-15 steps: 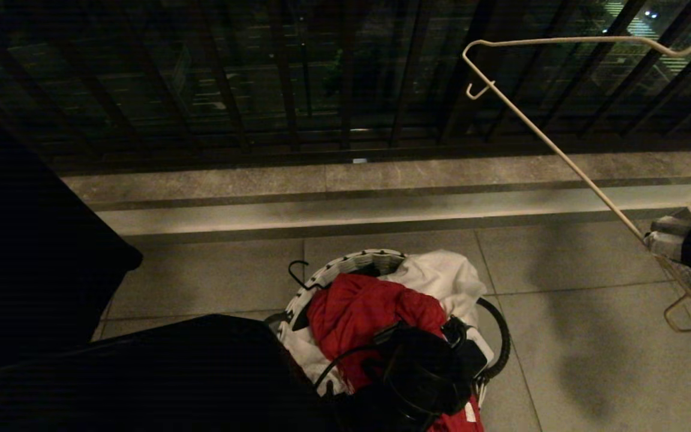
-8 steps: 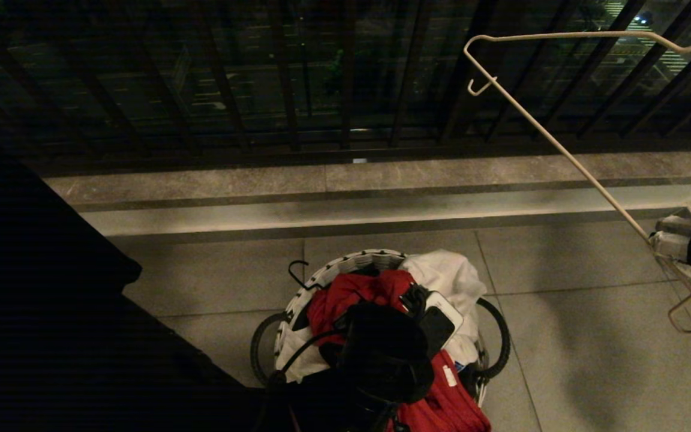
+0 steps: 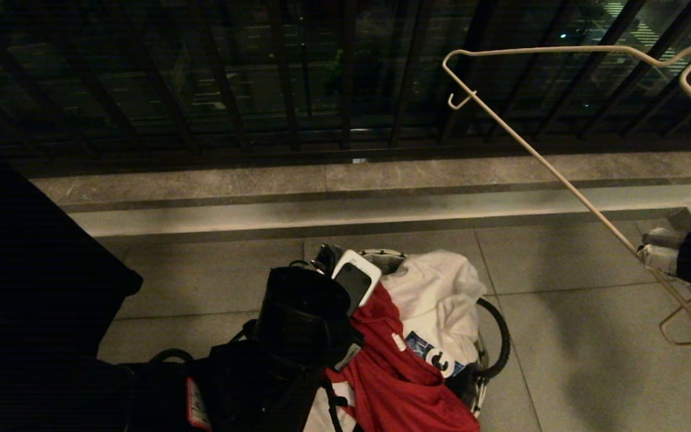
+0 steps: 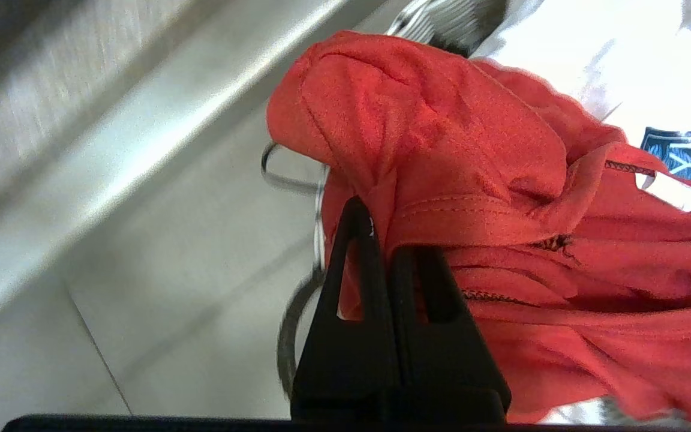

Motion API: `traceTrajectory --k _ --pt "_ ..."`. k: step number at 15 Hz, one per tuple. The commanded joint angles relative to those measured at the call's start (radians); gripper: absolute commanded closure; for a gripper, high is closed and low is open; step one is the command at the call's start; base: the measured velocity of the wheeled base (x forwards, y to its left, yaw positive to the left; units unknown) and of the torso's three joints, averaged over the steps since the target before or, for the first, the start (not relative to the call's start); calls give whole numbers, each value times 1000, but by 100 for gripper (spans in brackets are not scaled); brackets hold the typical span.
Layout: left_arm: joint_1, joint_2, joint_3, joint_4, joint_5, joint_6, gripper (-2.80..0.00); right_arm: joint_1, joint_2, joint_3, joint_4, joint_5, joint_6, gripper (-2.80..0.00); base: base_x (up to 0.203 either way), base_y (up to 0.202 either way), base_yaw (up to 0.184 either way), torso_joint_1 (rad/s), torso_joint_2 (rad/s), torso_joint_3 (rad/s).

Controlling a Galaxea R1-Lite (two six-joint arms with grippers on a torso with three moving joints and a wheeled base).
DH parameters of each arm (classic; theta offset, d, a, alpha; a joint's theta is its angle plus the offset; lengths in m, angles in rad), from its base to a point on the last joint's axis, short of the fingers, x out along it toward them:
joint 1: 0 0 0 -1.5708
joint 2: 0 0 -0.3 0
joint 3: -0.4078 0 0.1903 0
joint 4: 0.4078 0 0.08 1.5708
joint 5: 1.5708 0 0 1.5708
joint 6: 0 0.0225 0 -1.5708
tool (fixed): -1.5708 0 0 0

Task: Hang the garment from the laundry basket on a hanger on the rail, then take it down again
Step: Pick up clothes from the basket

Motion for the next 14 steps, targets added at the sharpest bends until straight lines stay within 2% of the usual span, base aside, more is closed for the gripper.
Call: traceTrajectory --k 1,2,4,7,9,14 --pt "19 -58 -26 62 4 -57 0 3 25 -12 0 7 1 0 0 0 0 0 0 0" --pt "33 -66 -36 90 3 -74 0 4 29 -20 0 9 14 0 0 0 0 0 0 0" --pt "54 -57 -30 118 1 -129 0 41 41 -45 -1 10 94 0 0 0 0 0 0 0" --pt "95 25 26 198 4 -219 0 49 45 -48 -1 7 103 0 0 0 0 0 0 0" --pt "158 69 33 217 3 -222 0 49 43 -48 -3 5 102 0 0 0 0 0 0 0" --pt "158 141 35 225 -1 -220 0 49 52 -45 -1 4 99 0 0 0 0 0 0 0"
